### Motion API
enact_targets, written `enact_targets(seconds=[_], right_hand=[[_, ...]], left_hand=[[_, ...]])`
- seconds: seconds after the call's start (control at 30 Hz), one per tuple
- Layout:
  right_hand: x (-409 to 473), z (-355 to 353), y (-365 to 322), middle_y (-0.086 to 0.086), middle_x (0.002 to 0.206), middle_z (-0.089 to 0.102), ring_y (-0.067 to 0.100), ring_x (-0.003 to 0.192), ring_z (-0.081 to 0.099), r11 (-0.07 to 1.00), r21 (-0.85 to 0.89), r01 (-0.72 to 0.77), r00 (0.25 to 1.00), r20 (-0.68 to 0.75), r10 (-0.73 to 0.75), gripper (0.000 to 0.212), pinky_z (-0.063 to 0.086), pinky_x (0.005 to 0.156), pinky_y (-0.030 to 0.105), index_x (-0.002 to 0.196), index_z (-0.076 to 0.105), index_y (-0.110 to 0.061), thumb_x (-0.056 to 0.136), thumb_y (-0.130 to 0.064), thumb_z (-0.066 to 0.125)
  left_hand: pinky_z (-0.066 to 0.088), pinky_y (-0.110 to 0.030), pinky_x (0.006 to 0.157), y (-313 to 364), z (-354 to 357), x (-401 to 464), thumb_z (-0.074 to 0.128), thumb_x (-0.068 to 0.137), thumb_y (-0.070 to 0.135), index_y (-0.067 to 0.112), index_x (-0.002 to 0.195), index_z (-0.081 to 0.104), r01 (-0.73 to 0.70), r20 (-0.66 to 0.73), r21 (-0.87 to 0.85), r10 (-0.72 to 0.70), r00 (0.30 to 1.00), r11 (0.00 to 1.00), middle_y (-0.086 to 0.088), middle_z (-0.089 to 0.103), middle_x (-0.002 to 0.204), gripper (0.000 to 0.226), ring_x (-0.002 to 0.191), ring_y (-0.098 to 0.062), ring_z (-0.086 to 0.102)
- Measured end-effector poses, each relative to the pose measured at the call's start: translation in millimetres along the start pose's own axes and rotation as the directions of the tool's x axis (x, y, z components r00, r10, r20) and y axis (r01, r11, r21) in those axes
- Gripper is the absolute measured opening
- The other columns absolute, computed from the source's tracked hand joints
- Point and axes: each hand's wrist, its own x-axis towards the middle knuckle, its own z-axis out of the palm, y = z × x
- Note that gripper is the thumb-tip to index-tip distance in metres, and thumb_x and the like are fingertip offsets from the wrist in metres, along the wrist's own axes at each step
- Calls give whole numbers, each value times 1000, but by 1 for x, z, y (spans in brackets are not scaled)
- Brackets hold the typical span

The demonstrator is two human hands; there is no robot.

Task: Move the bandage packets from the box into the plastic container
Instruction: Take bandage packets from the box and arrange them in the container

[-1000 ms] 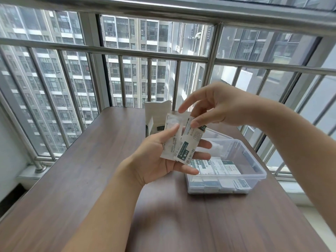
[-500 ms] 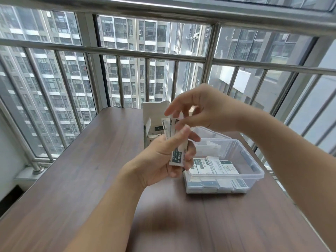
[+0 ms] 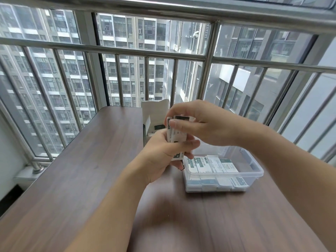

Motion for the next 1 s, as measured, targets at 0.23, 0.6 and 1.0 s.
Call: enact_targets(seconds=[0.23, 0.6, 1.0], right_hand=[[9, 24, -3, -10, 78, 52, 4, 71, 48, 994, -112, -20, 972, -237, -7, 22, 34, 63, 28, 85, 61, -14, 101, -27, 54], [7, -2, 17, -13, 94, 68, 12, 81, 64, 1000, 17, -15, 997, -74, 16, 13, 54, 76, 31, 109, 70, -20, 100, -23, 60], [-12, -40, 46, -3, 69, 69, 16, 65, 61, 974, 205, -96, 995, -6, 99, 4, 53, 59, 30, 94, 67, -9, 97, -9, 64]], left_hand=[[42, -24, 40, -8, 0, 8, 75, 83, 2, 9, 79, 67, -108, -168, 212, 146, 975, 971, -4, 63, 60, 11, 48, -14, 55], [34, -23, 37, -13, -2, 11, 69, 95, 16, 13, 84, 59, -77, -157, 170, 104, 982, 982, -2, 57, 61, 16, 52, -16, 52], [49, -25, 45, -16, 4, 10, 82, 80, 39, 16, 108, 66, -178, -37, 288, 197, 980, 941, 4, 72, 89, 40, 76, -9, 67]])
